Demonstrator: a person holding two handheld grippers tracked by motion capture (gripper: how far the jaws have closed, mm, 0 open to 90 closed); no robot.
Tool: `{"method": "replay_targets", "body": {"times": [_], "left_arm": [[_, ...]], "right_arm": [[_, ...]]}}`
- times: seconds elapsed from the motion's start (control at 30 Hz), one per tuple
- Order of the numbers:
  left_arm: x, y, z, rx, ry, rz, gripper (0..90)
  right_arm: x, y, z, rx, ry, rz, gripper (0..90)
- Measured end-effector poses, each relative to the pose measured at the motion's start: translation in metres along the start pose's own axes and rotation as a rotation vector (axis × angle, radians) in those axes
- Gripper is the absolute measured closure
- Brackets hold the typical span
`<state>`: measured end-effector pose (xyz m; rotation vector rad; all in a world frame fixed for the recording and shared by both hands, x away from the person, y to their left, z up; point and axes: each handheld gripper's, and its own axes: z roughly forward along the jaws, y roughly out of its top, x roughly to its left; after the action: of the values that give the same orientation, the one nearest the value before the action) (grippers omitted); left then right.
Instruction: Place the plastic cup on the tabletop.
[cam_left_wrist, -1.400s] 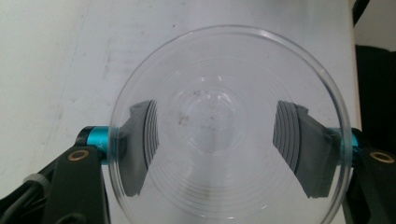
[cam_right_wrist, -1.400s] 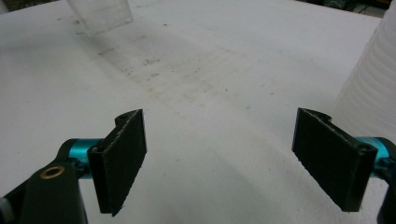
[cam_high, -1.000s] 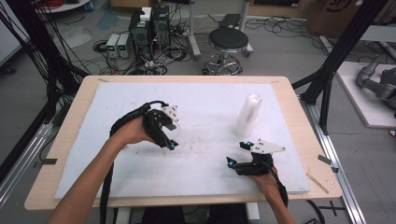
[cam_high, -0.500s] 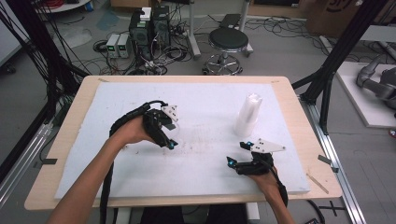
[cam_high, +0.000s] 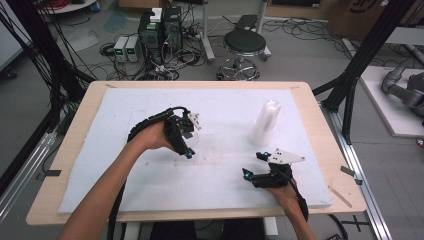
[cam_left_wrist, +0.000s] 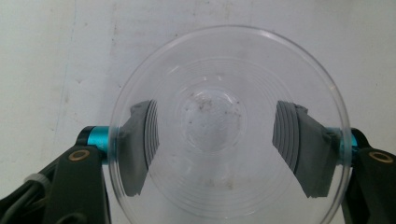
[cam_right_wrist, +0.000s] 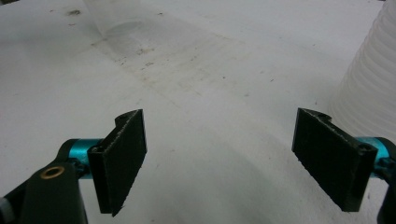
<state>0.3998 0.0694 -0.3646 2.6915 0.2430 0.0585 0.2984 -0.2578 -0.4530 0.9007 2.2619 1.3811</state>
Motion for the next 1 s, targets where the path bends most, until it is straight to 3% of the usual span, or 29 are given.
{"method": "replay_targets", "body": {"times": [0.37, 0.73, 0.87, 1.0], "left_arm": [[-0.001, 0.006, 0.023, 0.062, -0.008, 0.005, 31.2], [-0.002, 0.006, 0.026, 0.036, 0.0, -0.005, 30.8], [-0.004, 0.004, 0.03, 0.034, -0.005, 0.018, 19.7], [-0.002, 0.001, 0.03, 0.011, -0.006, -0.003, 15.2]], "right_arm": [[-0.001, 0.0, 0.0, 0.006, 0.006, 0.009, 17.4], [-0.001, 0.0, 0.001, 0.007, 0.008, 0.012, 17.5], [-0.001, 0.0, 0.0, 0.009, 0.009, 0.017, 17.4], [-0.001, 0.0, 0.0, 0.006, 0.007, 0.014, 17.5]]}}
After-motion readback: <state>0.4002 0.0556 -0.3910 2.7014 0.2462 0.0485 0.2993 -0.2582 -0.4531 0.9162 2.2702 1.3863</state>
